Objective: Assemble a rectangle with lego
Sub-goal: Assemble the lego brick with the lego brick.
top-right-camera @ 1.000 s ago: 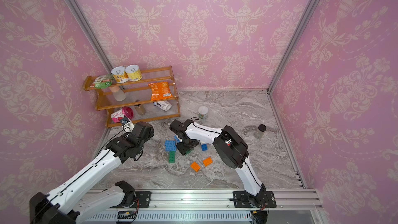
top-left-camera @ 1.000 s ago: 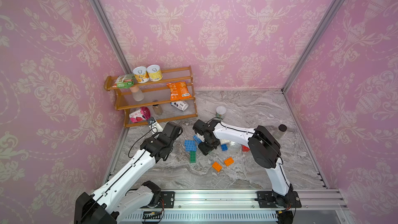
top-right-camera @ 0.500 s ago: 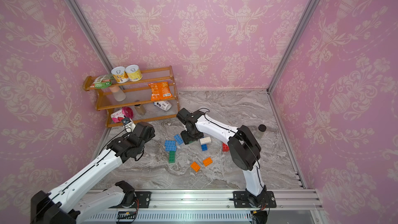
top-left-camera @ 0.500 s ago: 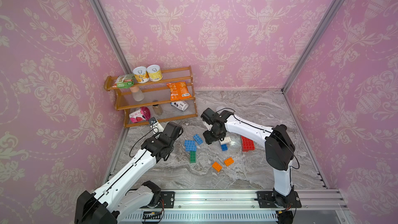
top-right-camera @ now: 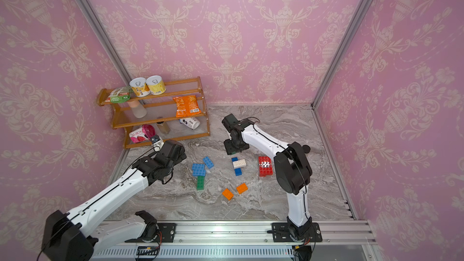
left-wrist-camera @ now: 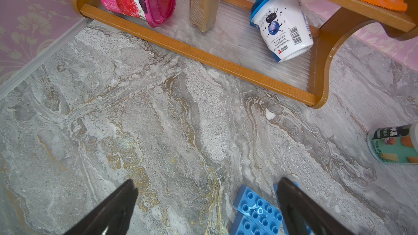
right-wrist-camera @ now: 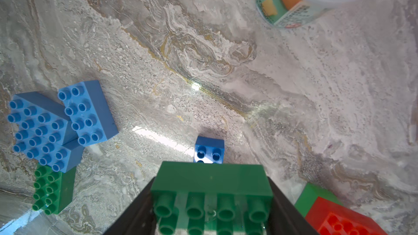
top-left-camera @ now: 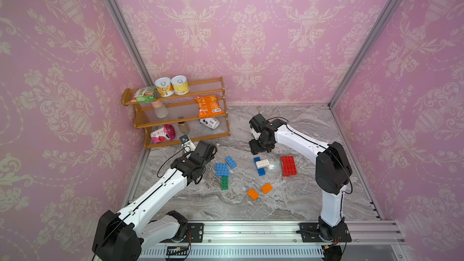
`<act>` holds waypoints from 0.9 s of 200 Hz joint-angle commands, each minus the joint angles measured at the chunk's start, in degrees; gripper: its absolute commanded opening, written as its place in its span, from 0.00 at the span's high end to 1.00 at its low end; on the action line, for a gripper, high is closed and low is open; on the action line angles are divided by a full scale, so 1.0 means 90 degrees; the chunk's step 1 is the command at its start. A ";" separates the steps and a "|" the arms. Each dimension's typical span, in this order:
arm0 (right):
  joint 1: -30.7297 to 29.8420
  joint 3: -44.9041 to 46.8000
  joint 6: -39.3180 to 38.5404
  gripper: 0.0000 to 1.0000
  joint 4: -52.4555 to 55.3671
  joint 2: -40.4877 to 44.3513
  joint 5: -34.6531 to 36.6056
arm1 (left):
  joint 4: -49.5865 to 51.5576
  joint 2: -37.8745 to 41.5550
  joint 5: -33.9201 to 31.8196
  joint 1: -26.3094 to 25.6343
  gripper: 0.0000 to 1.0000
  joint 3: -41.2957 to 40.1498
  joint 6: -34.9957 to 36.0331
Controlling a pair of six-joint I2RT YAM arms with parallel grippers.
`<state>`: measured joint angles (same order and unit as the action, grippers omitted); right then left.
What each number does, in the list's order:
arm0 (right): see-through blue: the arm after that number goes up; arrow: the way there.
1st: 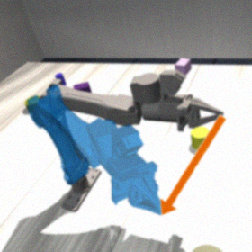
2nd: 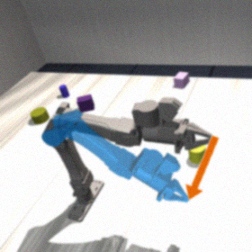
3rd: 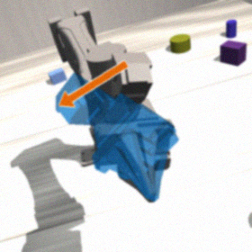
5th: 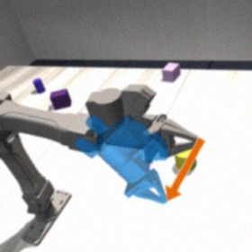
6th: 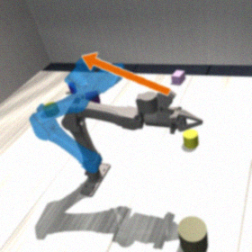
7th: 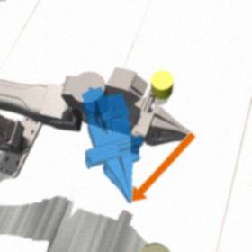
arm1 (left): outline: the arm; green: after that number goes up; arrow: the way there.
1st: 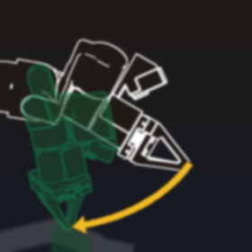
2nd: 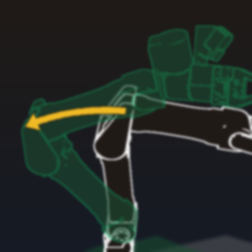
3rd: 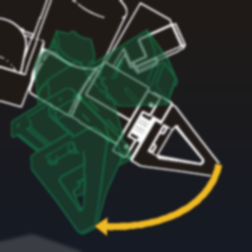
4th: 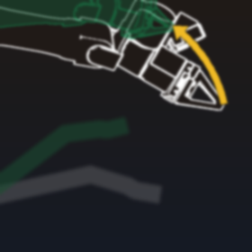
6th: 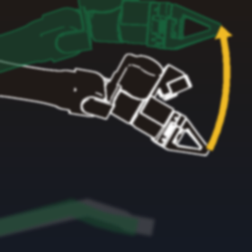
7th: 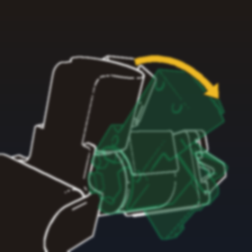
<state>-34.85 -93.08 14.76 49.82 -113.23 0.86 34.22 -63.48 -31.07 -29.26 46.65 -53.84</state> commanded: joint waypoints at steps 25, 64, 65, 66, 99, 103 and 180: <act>0.0109 -0.0021 -0.0254 0.50 0.0104 -0.0290 -0.0096 | -0.0050 -0.0046 0.0205 0.0057 0.01 -0.0018 0.0096; 0.0171 0.0187 -0.0206 0.50 0.0182 -0.0271 -0.0118 | -0.0045 -0.0041 0.0210 0.0057 0.01 -0.0037 0.0082; 0.0171 0.0191 -0.0201 0.50 0.0184 -0.0270 -0.0122 | -0.0049 -0.0039 0.0210 0.0057 0.01 -0.0037 0.0078; 0.0171 0.0193 -0.0198 0.50 0.0186 -0.0270 -0.0119 | -0.0050 -0.0037 0.0210 0.0057 0.01 -0.0042 0.0076; 0.0167 0.0339 -0.0148 0.50 0.0139 -0.0270 -0.0103 | -0.0066 -0.0054 0.0228 0.0057 0.01 -0.0047 0.0066; 0.0169 0.0354 -0.0142 0.50 0.0128 -0.0279 -0.0099 | -0.0070 -0.0047 0.0229 0.0057 0.01 -0.0047 0.0079; 0.0171 0.0522 -0.0010 0.50 0.0057 -0.0344 -0.0173 | -0.0059 -0.0016 0.0248 0.0057 0.01 -0.0066 0.0062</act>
<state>-33.34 -89.58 13.54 49.93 -115.66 0.21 33.85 -63.53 -29.80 -29.26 46.65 -53.87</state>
